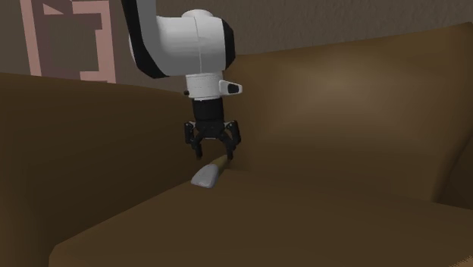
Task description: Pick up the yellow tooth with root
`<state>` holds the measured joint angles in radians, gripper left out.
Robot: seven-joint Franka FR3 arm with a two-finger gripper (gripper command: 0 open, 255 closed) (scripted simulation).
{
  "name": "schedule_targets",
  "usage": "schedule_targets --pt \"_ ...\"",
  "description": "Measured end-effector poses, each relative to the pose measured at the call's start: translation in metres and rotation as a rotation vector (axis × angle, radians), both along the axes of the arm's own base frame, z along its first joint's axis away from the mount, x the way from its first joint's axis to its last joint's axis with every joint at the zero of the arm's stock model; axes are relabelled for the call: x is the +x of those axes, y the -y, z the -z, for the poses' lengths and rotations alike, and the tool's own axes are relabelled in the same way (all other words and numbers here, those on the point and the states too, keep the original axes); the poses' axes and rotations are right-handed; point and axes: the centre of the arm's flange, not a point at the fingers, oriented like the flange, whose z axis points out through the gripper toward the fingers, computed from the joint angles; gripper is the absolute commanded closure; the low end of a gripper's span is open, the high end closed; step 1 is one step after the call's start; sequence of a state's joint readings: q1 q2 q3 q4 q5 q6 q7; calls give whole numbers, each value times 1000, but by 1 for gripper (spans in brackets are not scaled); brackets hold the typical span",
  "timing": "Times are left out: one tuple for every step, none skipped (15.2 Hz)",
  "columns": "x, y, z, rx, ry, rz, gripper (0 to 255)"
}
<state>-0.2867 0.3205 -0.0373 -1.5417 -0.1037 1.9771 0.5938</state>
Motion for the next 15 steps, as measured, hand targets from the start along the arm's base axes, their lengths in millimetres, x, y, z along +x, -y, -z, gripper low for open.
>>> schedule_targets --pt "1 0 5 0 0 1 0" --pt "1 1 10 0 0 2 0" --pt "1 2 15 0 0 2 0" --pt "2 1 22 0 0 2 0" --pt "1 2 25 0 0 2 0" --pt "1 2 27 0 0 2 255" --pt "1 2 28 0 0 2 255" --pt "1 2 29 0 1 2 255" --pt "1 2 29 0 1 2 255" --pt "1 2 28 -1 1 2 255" --pt "1 2 28 -1 1 2 255" --pt "1 3 29 -1 1 3 255" --pt "1 3 29 -1 1 3 255" --pt "1 3 29 -1 1 3 255" --pt "1 3 29 -1 1 3 255"
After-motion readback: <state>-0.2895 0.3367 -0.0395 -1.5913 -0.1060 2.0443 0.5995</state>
